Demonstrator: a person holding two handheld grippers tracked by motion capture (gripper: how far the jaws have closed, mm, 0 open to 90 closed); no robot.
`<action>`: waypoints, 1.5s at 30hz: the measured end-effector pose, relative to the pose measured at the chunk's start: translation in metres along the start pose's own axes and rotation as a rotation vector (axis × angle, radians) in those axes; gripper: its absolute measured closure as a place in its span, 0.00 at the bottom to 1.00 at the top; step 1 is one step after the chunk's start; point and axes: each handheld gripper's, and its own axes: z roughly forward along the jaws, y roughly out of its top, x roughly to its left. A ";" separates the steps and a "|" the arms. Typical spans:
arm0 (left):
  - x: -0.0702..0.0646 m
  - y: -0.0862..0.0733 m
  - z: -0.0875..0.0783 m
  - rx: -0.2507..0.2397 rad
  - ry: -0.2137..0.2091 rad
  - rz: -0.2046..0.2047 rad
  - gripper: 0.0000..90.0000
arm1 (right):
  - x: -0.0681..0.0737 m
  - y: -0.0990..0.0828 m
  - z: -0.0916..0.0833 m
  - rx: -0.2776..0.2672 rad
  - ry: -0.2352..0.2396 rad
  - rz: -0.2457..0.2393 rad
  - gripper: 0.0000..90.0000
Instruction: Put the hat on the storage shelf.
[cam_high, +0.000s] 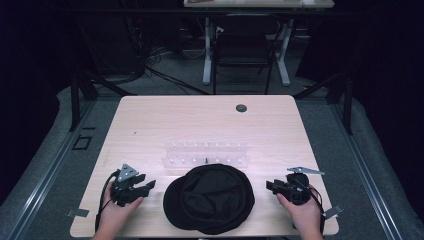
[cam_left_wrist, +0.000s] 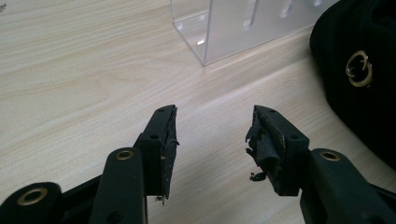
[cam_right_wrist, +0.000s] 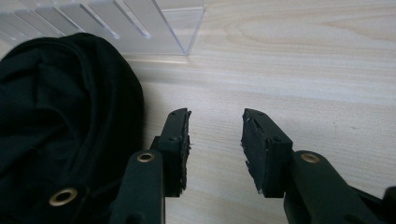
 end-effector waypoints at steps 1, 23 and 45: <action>0.000 -0.001 -0.001 -0.002 -0.002 0.000 0.57 | 0.001 0.001 -0.002 -0.002 0.005 0.010 0.68; 0.006 -0.001 -0.005 -0.016 0.022 -0.020 0.57 | 0.027 0.028 0.008 0.188 0.128 0.011 0.73; 0.002 -0.001 -0.003 -0.007 0.015 0.001 0.57 | 0.051 0.036 0.027 0.289 0.112 -0.024 0.98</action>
